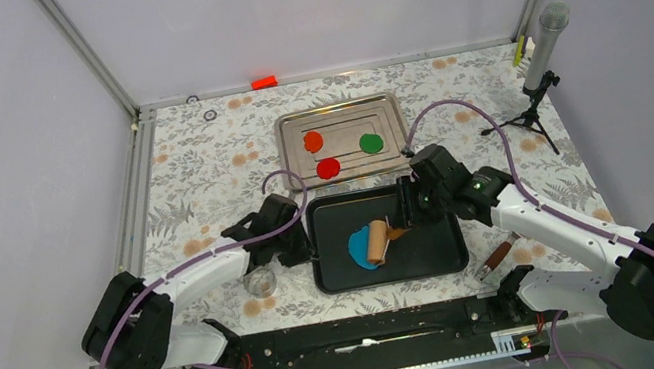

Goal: Roll out the dumpling wrappers from the dough
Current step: Flatten out the dough on the work surface.

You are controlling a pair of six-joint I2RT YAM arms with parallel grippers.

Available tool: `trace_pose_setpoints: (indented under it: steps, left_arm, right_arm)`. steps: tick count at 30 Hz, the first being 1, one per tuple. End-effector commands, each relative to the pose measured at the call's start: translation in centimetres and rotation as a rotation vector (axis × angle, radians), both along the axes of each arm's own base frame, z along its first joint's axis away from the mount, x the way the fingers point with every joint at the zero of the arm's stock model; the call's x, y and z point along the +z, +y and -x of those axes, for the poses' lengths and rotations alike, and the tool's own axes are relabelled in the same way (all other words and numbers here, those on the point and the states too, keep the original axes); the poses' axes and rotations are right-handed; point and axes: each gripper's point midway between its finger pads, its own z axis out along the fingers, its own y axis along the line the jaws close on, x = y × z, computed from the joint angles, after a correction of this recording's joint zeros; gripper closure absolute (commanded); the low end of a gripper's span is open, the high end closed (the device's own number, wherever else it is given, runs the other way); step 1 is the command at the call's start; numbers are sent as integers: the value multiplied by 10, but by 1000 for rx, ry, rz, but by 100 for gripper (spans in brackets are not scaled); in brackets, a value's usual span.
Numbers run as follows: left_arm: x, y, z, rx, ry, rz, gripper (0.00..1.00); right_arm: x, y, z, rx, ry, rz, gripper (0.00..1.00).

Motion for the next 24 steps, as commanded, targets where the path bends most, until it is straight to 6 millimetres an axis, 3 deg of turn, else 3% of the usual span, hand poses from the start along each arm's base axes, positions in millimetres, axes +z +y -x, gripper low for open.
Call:
trace_pose_setpoints:
  steps: [1, 8, 12, 20, 24]
  left_arm:
    - [19, -6, -9, -16, -58, 61, 100]
    - [19, -6, -7, -30, -53, 66, 100]
    - [21, -7, -8, -28, -55, 66, 100]
    - [26, -6, -2, -34, -33, 66, 100]
    - [27, -1, 1, -34, -34, 50, 100]
  right_arm:
    - [-35, -67, 11, -82, 65, 313, 100]
    - [-21, -70, 11, -109, 35, 293, 100]
    - [-2, -62, 10, -108, 6, 236, 100]
    - [50, -18, 0, -58, -42, 5, 100]
    - [75, 15, -8, -19, -72, -108, 100]
